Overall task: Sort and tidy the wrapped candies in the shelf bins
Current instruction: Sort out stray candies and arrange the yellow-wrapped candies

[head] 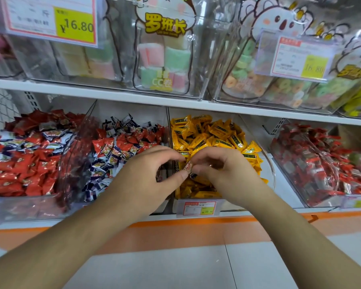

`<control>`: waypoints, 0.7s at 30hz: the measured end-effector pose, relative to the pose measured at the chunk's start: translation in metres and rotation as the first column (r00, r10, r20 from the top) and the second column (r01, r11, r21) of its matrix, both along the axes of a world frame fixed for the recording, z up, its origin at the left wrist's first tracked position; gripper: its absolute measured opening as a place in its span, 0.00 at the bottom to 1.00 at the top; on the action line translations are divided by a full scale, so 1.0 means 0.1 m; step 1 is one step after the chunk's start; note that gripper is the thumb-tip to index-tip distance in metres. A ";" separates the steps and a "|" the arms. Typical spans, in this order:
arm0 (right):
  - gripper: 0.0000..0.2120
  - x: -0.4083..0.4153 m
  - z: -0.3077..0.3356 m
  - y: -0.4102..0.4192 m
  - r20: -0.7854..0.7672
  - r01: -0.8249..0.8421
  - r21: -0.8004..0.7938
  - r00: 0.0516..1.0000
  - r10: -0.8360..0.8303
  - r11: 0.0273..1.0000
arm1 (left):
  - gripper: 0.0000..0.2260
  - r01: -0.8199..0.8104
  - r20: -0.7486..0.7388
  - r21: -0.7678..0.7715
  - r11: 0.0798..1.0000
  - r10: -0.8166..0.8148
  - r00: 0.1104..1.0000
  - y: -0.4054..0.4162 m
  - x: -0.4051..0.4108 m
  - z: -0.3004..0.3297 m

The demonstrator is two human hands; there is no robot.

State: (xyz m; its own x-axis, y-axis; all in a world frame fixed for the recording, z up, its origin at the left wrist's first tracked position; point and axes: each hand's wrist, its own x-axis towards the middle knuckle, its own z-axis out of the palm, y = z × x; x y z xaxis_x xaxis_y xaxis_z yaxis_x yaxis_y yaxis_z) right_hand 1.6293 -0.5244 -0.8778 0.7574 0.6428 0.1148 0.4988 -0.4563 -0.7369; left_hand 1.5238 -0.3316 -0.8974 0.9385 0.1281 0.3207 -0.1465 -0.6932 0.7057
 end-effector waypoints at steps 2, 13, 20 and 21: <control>0.06 -0.06 0.10 0.03 -0.047 0.015 0.093 0.999 -0.011 0.996 | 0.11 0.002 -0.008 -0.154 0.988 -0.003 1.000 -0.02 -0.02 0.08; 0.16 -0.11 0.12 0.03 0.007 0.197 0.198 0.979 -0.202 0.960 | 0.04 -0.310 -0.181 -0.110 0.944 0.288 0.940 0.34 -0.17 0.27; 0.24 0.03 -0.28 0.35 0.410 0.101 -0.299 0.911 0.033 0.949 | 0.25 0.050 -0.227 0.186 0.981 -0.007 0.974 0.15 -0.05 0.14; 0.26 0.06 -0.34 0.39 0.430 0.096 -0.339 0.901 0.064 0.936 | 0.25 0.071 -0.231 0.181 0.981 -0.027 0.973 0.11 0.00 0.11</control>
